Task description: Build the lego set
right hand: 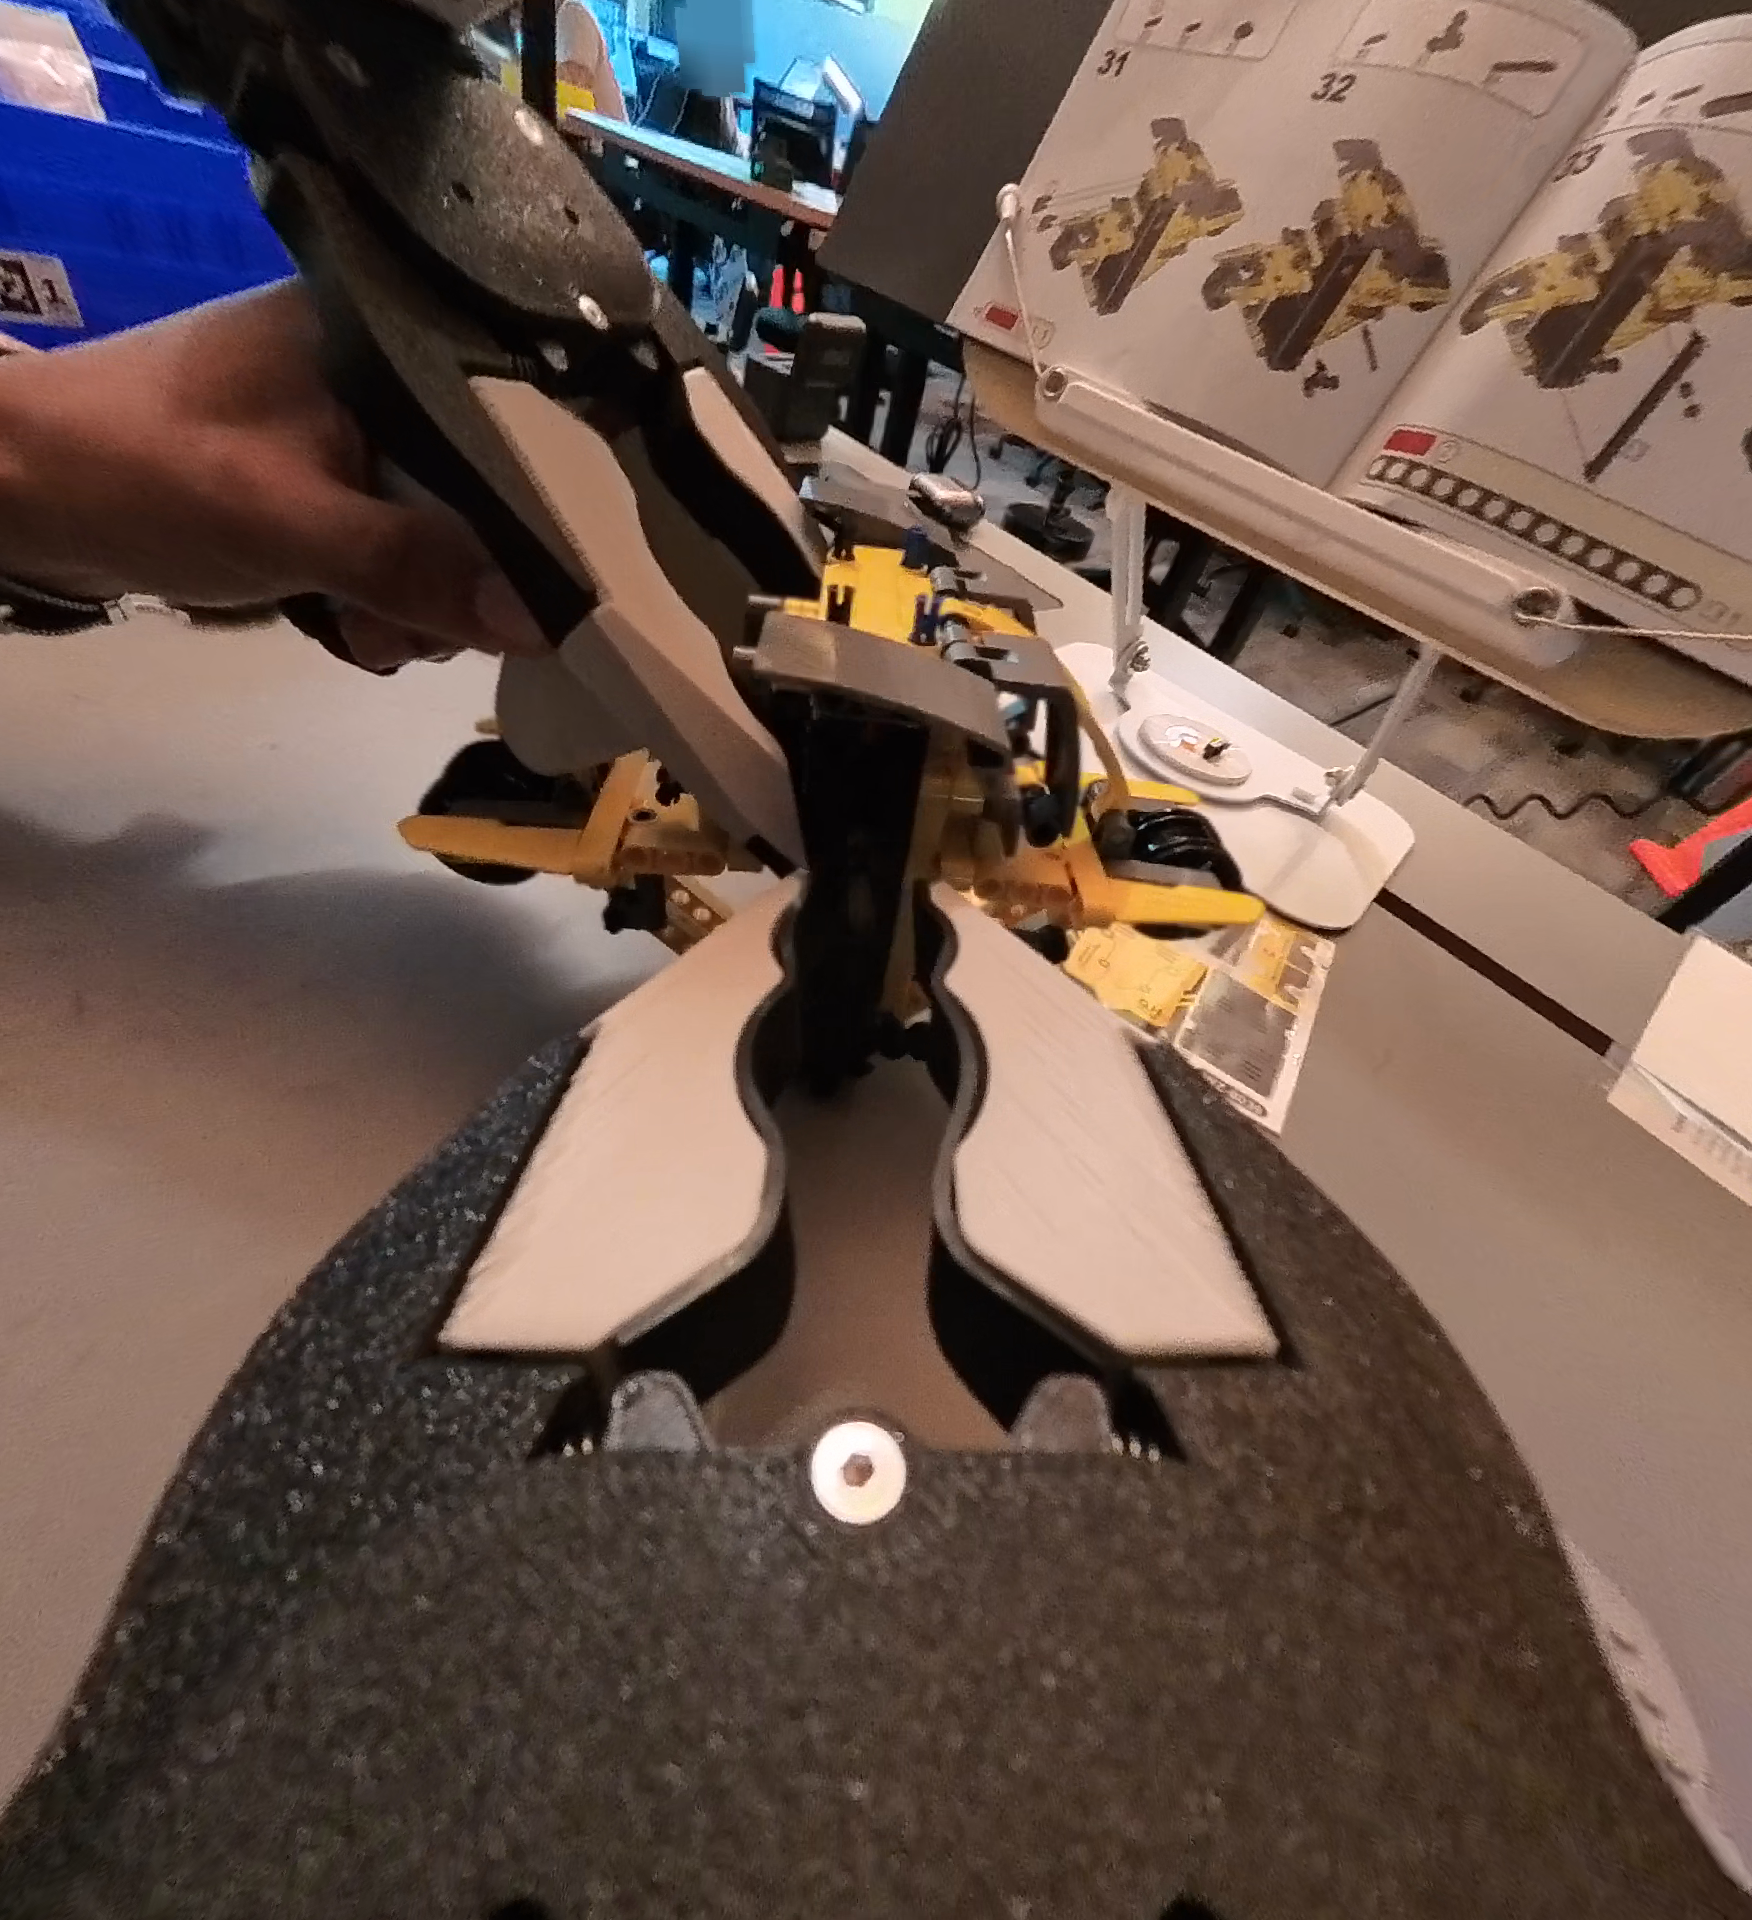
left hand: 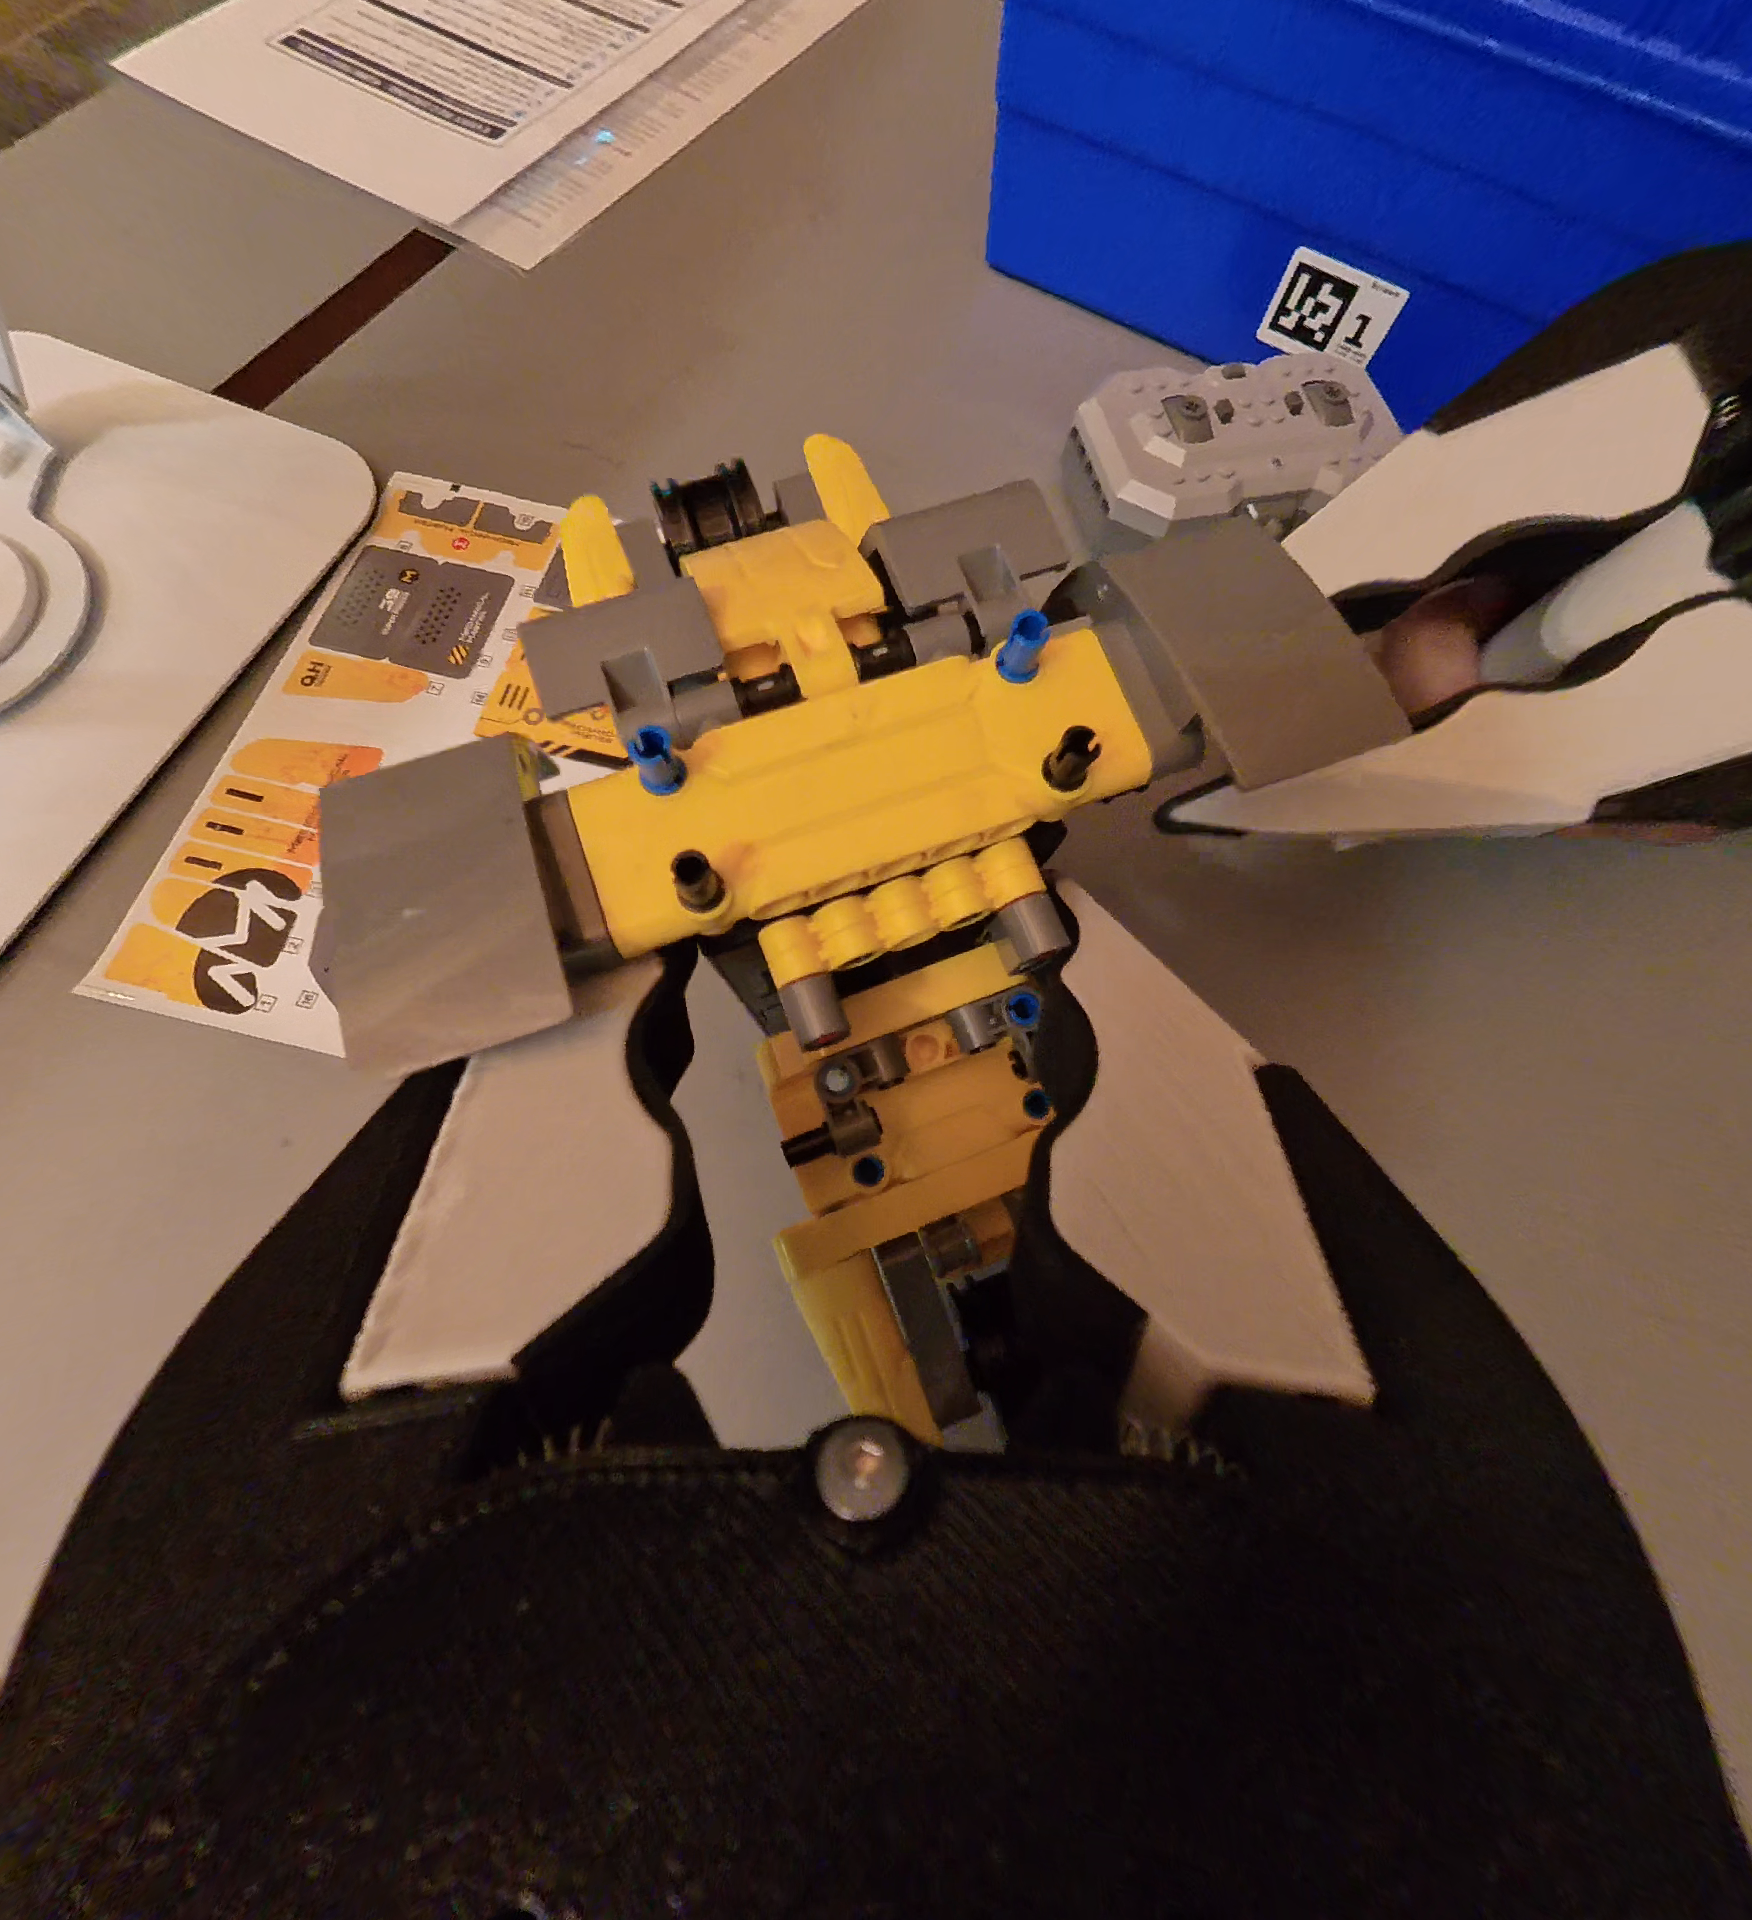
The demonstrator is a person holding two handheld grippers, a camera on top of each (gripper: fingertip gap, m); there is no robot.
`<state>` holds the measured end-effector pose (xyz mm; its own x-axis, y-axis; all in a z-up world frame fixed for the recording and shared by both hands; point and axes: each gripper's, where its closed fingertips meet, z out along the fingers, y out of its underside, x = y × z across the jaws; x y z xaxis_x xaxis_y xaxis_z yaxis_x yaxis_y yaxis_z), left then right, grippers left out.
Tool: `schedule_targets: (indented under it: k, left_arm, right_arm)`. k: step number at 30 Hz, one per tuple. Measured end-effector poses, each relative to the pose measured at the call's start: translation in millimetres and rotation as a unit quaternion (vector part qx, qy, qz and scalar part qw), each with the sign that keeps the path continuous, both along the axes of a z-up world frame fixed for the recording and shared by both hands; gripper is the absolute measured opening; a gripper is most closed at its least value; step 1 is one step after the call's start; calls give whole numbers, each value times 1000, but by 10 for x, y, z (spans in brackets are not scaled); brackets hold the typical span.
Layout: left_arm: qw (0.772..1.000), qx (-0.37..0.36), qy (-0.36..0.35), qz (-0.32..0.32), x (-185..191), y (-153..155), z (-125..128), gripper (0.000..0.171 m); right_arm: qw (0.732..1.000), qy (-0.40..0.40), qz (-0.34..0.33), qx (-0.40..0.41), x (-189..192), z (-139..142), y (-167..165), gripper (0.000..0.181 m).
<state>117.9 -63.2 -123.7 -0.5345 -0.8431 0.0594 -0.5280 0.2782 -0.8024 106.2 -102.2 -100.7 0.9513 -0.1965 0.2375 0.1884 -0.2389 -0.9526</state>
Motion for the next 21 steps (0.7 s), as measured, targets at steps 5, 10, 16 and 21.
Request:
schedule_targets:
  k: [5, 10, 16, 21]
  left_arm:
    - [1000, 4, -2, -3, 6, -9, -7, 59]
    - [1000, 4, -2, -2, 4, -6, -9, 59]
    - [1000, 3, -7, 7, 13, -14, -9, 58]
    - [1000, 2, -9, 8, 18, -16, -8, 58]
  right_arm:
    - [999, 49, 15, 15, 0, 31, -30, 12]
    - [1000, 28, 12, 3, -22, -4, -8, 4]
    - [1000, 23, 2, 5, 3, 7, -7, 3]
    - [999, 37, 9, 8, 10, 11, -4, 3]
